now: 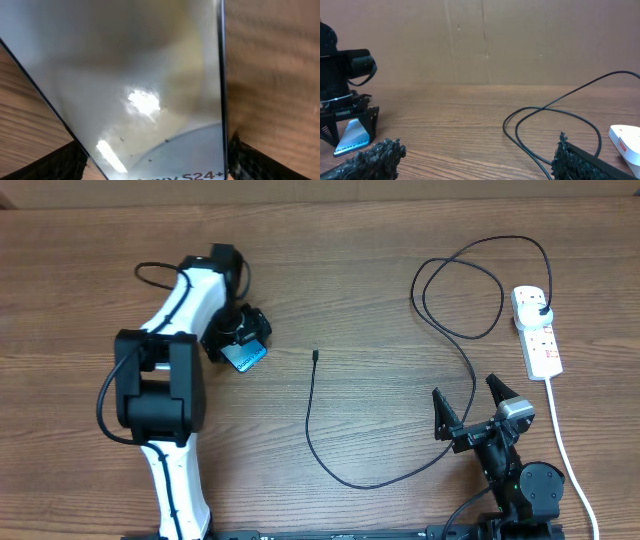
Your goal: Plug charger to phone and switch on socket
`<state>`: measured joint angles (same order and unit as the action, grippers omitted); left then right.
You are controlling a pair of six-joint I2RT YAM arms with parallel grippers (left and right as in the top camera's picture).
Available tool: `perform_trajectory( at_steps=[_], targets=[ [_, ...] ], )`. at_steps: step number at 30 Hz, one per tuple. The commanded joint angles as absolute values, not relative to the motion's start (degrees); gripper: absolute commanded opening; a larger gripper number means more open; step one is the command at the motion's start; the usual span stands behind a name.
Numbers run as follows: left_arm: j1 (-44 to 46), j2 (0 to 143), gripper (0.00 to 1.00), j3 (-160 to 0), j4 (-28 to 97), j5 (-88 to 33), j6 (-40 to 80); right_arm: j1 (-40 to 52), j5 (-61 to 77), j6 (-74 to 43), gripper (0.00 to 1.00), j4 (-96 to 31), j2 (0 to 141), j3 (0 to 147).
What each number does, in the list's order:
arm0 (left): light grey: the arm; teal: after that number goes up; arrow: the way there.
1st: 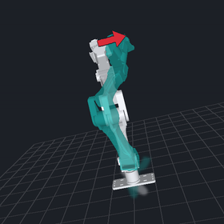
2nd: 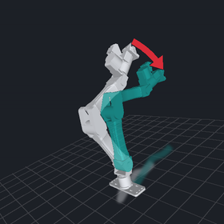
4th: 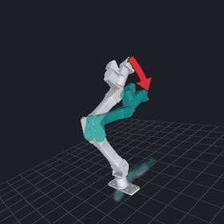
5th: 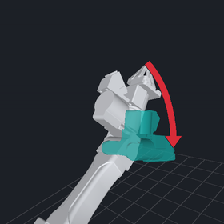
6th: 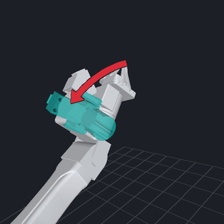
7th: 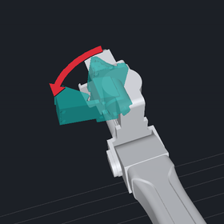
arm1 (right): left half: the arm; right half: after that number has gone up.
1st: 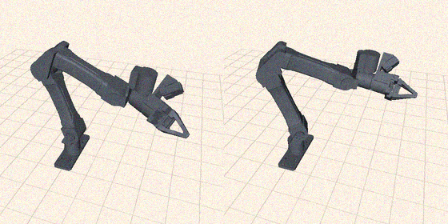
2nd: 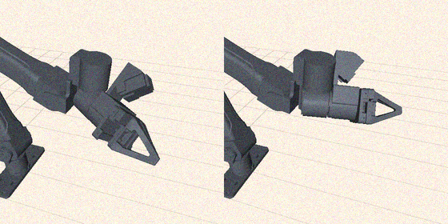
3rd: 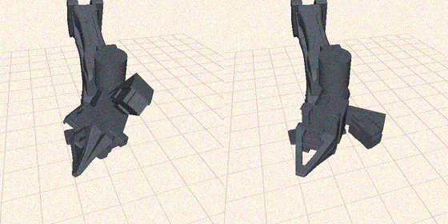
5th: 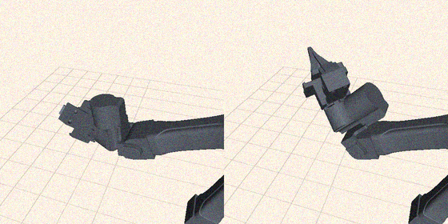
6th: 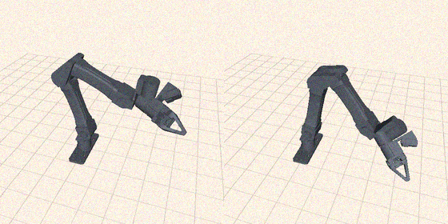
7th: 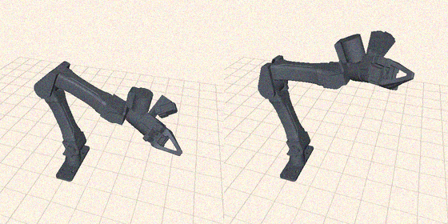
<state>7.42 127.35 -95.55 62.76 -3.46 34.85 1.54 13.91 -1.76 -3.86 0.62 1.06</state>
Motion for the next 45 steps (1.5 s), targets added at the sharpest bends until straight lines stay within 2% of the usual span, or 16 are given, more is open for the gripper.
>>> perform_trajectory(
  at_steps=[1, 9, 18, 24, 27, 35, 45],
  targets=[
    [10.02, 129.64, 0.94, -94.87, 63.00, -0.97, 31.24, 1.83, 13.30, -2.15, 1.00, -3.51, 0.16, 0.45],
    [12.16, 129.64, 0.93, -94.87, 63.92, -0.97, 31.18, 1.83, 13.30, -2.15, 1.00, -3.51, 0.16, 0.45],
    [14.83, 129.64, 0.95, -94.87, 66.72, 0.12, 23.62, 1.83, 13.30, -2.15, 1.00, -3.51, 0.16, 0.45],
    [15.51, 129.64, 0.97, -94.87, 67.20, 3.11, 22.94, 1.83, 13.30, -2.17, 1.00, -3.51, 0.16, 0.45],
    [15.25, 129.64, 1.00, -94.87, 66.08, 2.92, 25.71, 1.83, 13.30, -2.17, 1.00, -3.51, 0.16, 0.45],
    [11.22, 129.64, 1.00, -94.87, 63.81, 0.25, 40.66, 1.83, 13.30, -2.15, 1.00, -3.51, 0.16, 0.45],
    [3.14, 129.67, 1.00, -94.87, 59.70, -3.05, 43.90, 1.83, 13.30, -2.17, 1.00, -3.51, 0.16, 0.45]
  ],
)
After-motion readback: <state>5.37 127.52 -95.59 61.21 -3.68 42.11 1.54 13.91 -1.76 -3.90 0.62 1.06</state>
